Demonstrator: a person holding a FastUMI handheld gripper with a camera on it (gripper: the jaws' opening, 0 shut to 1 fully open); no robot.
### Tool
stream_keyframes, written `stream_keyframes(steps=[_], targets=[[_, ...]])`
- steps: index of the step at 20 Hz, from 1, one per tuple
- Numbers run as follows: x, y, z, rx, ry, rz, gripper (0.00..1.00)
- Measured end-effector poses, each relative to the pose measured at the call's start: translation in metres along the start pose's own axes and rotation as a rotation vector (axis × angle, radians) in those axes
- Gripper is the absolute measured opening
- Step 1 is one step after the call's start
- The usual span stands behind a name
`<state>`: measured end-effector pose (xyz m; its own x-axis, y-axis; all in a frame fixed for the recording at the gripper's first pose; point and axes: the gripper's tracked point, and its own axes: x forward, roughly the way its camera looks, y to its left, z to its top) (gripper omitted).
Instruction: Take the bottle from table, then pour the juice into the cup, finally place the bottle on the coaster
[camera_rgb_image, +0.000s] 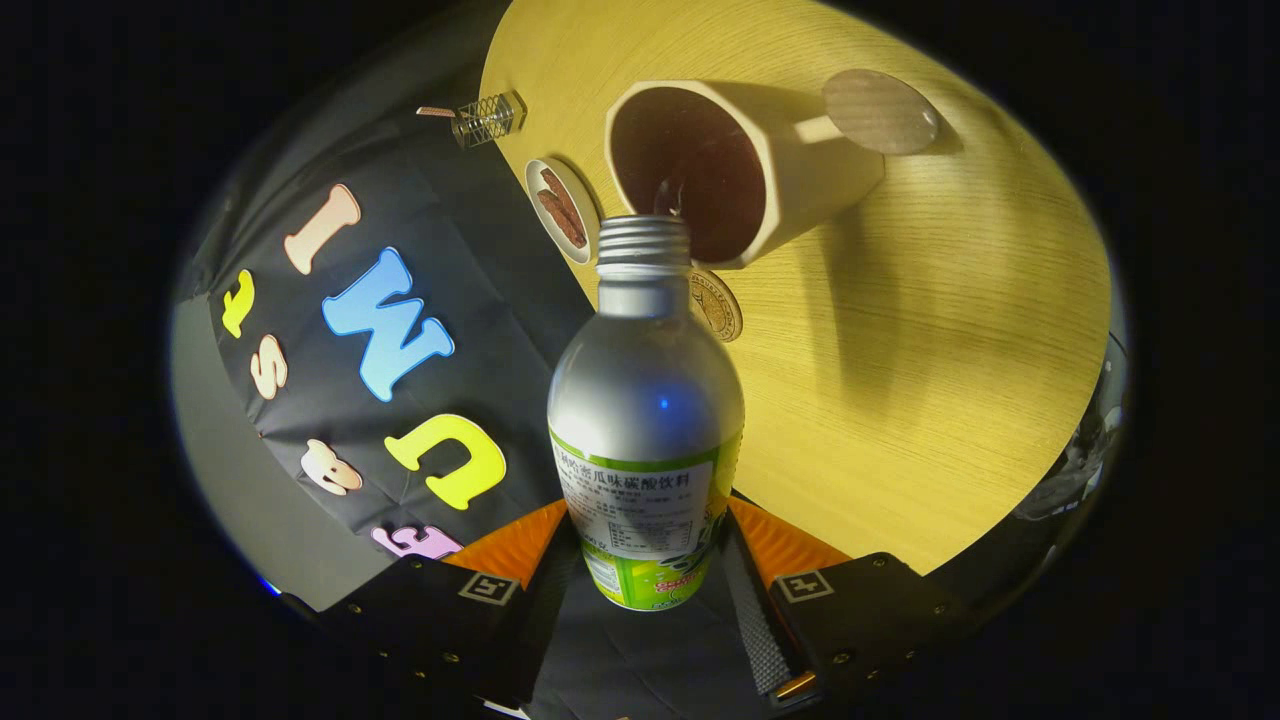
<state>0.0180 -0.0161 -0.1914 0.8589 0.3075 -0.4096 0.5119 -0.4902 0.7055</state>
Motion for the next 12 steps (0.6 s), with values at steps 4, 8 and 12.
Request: stream_keyframes(steps=[4,8,12], targets=[[0.000,0.006,-0.003,0.023,0.007,0.004,0.78],[-0.002,0.011,-0.005,0.038,0.012,0.008,0.78],[-0.003,0.013,-0.010,0.054,0.023,0.002,0.78]])
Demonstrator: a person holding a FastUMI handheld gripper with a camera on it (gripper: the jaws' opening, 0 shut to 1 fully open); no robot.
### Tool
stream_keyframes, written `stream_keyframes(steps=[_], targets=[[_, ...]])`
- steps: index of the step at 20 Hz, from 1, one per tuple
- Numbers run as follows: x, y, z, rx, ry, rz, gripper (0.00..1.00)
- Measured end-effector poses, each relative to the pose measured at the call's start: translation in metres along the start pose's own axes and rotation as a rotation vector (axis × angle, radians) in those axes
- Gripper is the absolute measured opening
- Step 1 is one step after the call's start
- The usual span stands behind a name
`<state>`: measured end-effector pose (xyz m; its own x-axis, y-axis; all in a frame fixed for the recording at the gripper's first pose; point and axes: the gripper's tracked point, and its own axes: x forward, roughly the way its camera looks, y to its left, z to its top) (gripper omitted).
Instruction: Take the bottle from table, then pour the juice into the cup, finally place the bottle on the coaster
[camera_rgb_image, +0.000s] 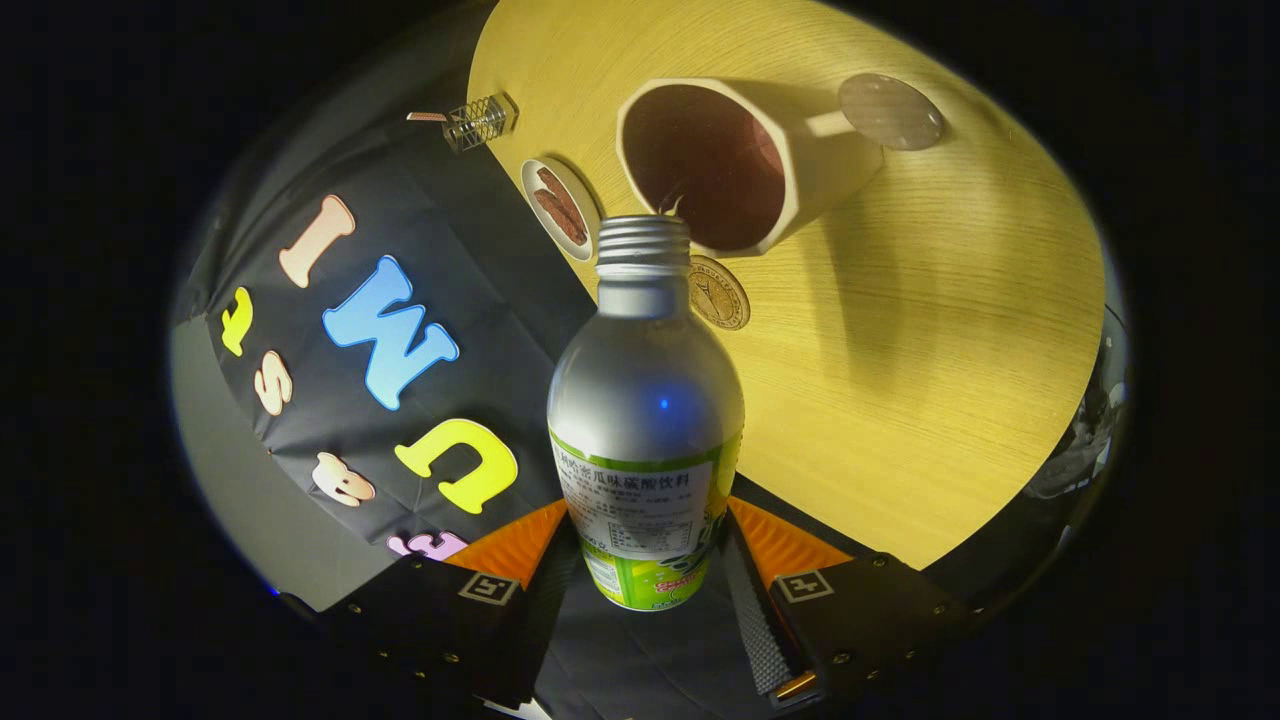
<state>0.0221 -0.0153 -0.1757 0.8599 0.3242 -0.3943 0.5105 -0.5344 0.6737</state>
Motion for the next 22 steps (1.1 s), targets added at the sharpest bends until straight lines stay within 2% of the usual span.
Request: stream_keyframes(steps=[22], targets=[[-0.003,0.006,-0.013,0.043,0.021,-0.019,0.78]])
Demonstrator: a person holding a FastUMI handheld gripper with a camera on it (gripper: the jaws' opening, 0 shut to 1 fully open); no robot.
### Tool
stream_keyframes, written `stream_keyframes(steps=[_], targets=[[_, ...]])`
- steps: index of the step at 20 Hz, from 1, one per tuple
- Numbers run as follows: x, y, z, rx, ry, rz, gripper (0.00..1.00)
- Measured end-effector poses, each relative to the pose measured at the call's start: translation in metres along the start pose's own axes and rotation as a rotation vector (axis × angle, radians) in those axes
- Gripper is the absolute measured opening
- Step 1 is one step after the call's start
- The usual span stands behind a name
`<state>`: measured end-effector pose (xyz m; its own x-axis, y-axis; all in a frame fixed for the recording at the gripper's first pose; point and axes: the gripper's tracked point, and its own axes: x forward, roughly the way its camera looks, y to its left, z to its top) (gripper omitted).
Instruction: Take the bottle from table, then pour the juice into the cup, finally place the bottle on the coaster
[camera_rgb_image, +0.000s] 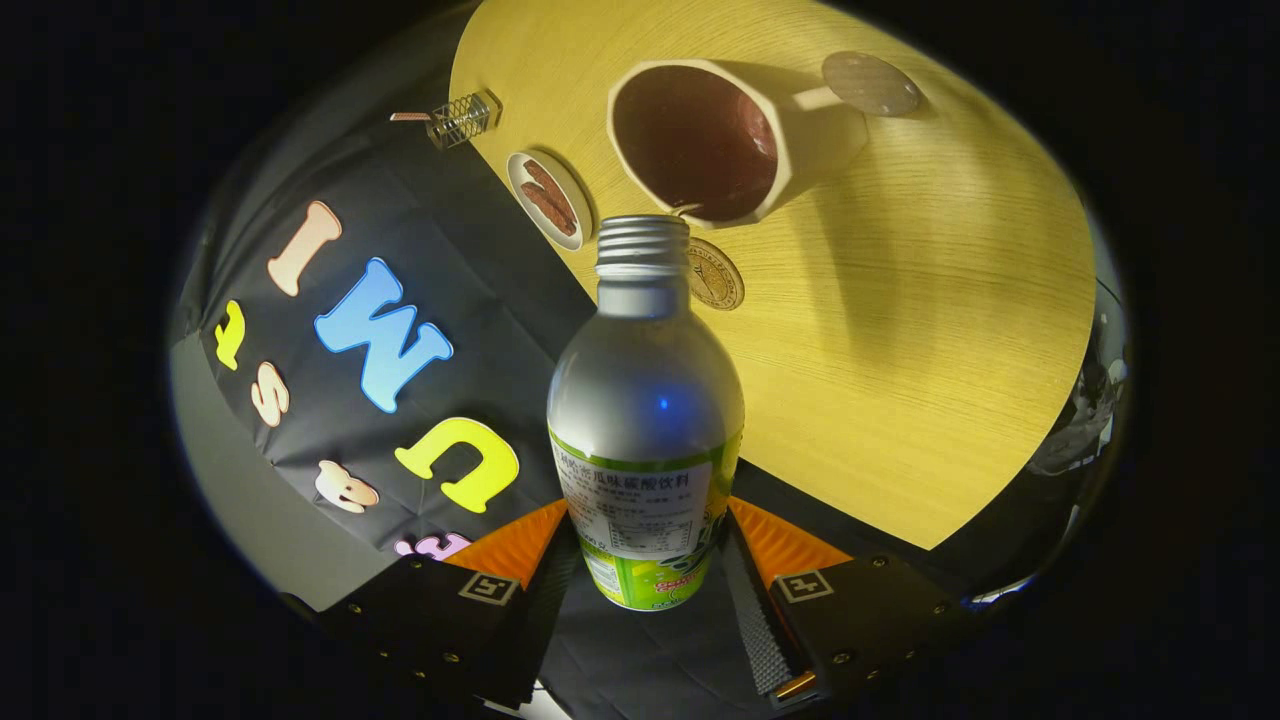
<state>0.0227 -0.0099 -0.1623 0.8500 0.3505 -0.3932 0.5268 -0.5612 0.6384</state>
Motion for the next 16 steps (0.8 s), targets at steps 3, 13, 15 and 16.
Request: stream_keyframes(steps=[3,13,15,16], targets=[[-0.001,-0.001,0.004,0.007,-0.010,0.000,0.78],[-0.002,-0.025,0.017,-0.135,-0.049,-0.041,0.78],[-0.004,-0.038,0.021,-0.216,-0.061,-0.068,0.78],[-0.004,-0.045,0.023,-0.256,-0.065,-0.081,0.78]])
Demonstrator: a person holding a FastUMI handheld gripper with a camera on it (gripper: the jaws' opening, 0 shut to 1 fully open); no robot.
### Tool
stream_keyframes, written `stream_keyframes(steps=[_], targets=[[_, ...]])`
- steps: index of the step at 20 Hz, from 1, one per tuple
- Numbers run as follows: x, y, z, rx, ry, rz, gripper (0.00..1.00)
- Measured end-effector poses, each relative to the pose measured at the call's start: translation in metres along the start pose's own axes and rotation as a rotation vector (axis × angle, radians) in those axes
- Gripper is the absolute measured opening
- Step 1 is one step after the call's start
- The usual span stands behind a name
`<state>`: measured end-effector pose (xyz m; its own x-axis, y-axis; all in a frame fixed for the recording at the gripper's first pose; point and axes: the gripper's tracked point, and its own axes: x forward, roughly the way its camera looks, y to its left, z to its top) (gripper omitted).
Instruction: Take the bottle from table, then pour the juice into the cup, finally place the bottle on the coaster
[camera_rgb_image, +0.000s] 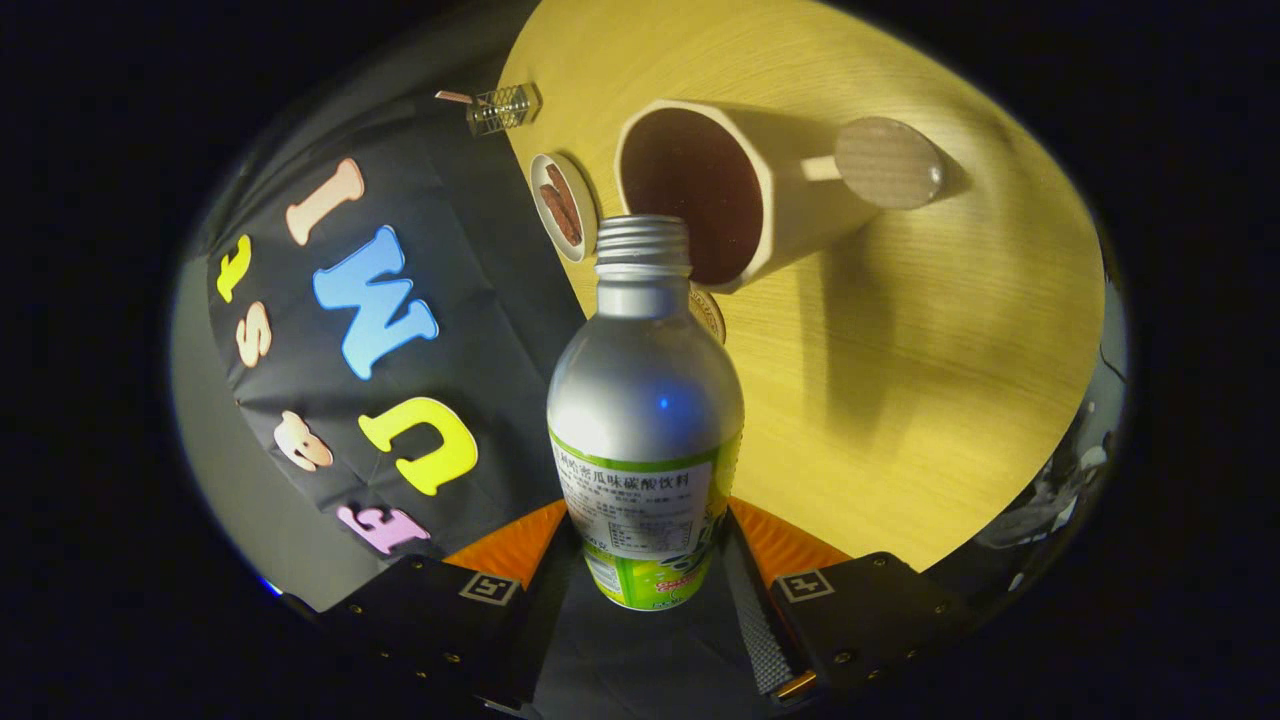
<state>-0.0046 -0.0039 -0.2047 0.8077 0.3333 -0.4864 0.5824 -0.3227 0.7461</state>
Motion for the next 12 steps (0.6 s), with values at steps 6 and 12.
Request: stream_keyframes(steps=[6,12], targets=[[0.003,-0.026,0.003,-0.250,-0.066,-0.050,0.78],[0.002,-0.039,0.025,-0.531,-0.164,-0.121,0.78]])
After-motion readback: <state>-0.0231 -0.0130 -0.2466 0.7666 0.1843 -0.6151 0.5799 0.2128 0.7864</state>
